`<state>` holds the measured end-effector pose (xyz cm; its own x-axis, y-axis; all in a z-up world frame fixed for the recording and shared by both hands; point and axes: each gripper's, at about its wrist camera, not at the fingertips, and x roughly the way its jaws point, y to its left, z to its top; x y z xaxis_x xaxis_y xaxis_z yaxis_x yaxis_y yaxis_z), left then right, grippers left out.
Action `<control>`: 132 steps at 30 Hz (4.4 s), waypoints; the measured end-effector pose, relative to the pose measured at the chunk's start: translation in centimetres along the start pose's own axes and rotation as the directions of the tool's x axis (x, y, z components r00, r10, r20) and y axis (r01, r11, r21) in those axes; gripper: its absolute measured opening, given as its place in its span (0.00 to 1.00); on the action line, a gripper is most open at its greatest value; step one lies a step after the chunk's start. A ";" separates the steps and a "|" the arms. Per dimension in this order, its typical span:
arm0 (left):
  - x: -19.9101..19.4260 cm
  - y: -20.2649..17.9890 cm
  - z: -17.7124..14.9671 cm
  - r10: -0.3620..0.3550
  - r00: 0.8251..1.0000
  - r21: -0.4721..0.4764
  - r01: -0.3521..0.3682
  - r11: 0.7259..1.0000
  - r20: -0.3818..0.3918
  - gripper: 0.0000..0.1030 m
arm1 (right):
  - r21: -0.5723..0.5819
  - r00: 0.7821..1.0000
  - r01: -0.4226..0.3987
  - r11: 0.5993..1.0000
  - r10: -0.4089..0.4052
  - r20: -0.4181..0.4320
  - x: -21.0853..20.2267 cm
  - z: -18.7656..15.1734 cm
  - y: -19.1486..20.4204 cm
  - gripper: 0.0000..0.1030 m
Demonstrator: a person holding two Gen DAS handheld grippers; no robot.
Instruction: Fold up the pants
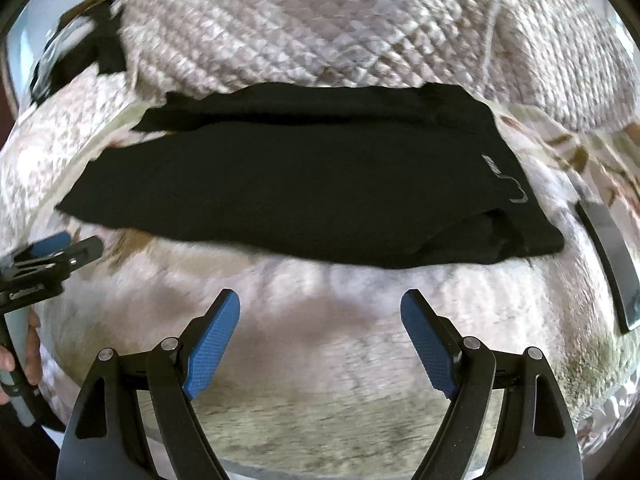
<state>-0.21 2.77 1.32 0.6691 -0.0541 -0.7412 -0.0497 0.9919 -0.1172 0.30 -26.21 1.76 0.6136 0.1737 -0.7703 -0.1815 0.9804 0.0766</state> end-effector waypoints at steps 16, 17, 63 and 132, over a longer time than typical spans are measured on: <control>1.9 9.2 1.9 -0.133 0.987 -0.401 0.157 0.903 0.087 0.89 | 0.467 0.996 -0.081 0.880 0.061 0.058 1.8 2.1 -10.8 0.80; 2.1 9.2 2.0 -0.130 0.987 -0.403 0.158 0.901 0.096 0.89 | 0.485 0.996 -0.083 0.870 0.058 0.066 2.1 2.3 -11.2 0.80; -6.4 11.0 -4.2 0.024 0.999 -0.403 -0.014 0.915 0.021 0.10 | 0.649 0.996 -0.063 0.758 0.089 -0.006 -5.5 -4.6 -15.0 0.07; -7.6 7.4 -3.7 0.189 0.981 -0.220 -0.192 0.956 -0.036 0.34 | 0.256 0.998 -0.005 0.967 -0.010 0.057 -6.7 -1.9 -6.7 0.43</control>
<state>-8.37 10.09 3.67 0.6208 0.1300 -0.7731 -0.3391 0.9337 -0.1152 -4.02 -34.07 5.21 0.6582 0.1686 -0.7337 0.0188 0.9706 0.2399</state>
